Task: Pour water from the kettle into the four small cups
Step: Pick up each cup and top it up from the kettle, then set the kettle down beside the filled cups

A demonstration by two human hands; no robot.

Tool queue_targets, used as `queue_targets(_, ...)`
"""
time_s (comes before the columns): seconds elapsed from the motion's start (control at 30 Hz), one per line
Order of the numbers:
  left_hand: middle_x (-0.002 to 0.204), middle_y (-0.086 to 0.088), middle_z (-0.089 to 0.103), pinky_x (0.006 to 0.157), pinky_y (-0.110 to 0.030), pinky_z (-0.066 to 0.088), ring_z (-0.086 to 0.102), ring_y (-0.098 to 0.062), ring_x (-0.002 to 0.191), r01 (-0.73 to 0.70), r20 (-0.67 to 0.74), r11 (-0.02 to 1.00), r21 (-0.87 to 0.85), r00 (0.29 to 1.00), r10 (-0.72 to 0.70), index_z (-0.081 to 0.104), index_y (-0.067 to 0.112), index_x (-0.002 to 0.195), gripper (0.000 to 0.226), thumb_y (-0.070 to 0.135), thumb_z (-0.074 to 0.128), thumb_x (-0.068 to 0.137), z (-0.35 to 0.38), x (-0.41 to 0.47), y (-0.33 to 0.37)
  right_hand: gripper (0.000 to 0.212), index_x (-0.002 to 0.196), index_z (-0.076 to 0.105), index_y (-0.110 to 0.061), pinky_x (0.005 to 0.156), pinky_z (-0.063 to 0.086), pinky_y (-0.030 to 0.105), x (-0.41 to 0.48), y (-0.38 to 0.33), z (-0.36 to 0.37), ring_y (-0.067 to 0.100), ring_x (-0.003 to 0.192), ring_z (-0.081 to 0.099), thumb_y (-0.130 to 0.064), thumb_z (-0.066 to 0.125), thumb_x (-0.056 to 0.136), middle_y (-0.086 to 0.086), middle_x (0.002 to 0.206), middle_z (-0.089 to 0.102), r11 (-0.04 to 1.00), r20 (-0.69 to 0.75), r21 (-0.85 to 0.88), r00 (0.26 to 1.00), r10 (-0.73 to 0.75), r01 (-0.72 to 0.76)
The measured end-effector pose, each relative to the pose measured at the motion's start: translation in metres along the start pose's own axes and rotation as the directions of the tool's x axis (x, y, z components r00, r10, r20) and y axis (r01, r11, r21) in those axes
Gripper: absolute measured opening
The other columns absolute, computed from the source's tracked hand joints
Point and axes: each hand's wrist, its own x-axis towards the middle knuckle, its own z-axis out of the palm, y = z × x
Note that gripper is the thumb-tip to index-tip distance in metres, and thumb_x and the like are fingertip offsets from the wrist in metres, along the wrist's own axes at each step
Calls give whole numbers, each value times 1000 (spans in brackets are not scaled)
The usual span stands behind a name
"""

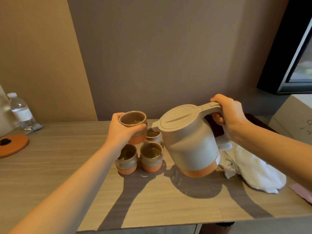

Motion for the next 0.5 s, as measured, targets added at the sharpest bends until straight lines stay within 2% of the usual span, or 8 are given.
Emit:
queue_targets(0.23,120,3,46,81,-33,43,45,-17,109,82,-30,979,184,996,-78,38,24,132,82,36,87,67,-5,55,-19,34,54,50,-12,54,32,30,12,27,1,7,33,36,-28,58,83,-4,37,42,999,-33,9,998,49,-49)
queue_targets(0.5,129,-9,49,92,-40,46,47,-28,122,232,-10,899,372,969,-246,39,19,130,80,27,88,67,1,89,-62,31,59,54,-9,48,32,24,27,47,0,7,34,34,-25,58,85,-3,39,44,995,-60,13,994,96,-95)
